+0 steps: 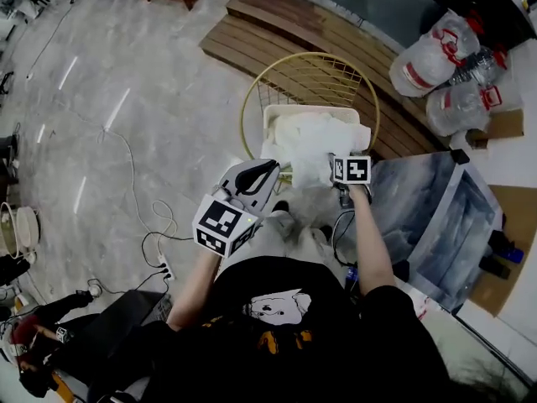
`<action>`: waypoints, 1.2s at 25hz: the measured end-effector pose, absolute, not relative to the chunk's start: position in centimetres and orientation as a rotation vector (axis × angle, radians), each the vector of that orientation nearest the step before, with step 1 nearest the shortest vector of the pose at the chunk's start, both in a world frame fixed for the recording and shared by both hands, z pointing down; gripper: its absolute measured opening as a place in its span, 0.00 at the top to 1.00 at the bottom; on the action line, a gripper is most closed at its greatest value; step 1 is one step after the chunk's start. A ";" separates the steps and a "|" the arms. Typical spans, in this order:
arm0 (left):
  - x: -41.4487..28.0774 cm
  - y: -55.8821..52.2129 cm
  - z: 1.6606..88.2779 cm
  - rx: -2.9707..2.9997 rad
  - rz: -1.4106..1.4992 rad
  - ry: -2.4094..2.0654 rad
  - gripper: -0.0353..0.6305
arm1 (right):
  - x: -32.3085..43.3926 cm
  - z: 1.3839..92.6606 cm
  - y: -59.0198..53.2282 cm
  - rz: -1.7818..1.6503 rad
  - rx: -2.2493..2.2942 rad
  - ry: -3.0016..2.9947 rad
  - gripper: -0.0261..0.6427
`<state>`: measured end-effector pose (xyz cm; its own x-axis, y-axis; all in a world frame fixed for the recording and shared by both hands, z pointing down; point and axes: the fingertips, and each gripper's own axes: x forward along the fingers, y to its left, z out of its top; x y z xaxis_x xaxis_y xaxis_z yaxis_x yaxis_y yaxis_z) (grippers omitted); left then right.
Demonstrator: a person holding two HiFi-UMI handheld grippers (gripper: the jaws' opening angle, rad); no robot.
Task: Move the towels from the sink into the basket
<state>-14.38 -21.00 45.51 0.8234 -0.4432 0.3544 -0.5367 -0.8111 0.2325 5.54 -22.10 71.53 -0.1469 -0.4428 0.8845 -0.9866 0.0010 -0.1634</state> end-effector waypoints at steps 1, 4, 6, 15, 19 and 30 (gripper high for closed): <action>-14.5 -21.0 45.6 2.681 0.413 -0.742 0.91 | 5.1 73.4 -21.6 1.148 1.462 -1.629 0.76; -14.7 -21.0 45.8 2.678 0.426 -0.726 0.91 | 4.8 74.9 -21.4 1.212 1.508 -1.603 0.72; -14.5 -21.1 45.9 2.685 0.431 -0.702 0.91 | 5.2 73.4 -22.0 1.175 1.558 -1.621 0.56; -9.7 -19.8 44.7 2.785 0.404 -0.518 0.91 | 5.0 56.2 -18.7 0.754 1.776 -1.993 0.65; -7.1 -17.1 44.1 2.825 0.379 -0.430 0.91 | 5.1 49.3 -14.1 0.616 1.936 -2.072 0.77; -2.6 -3.0 40.6 2.881 0.322 -0.339 0.91 | 6.4 41.6 2.2 0.505 2.184 -2.139 0.91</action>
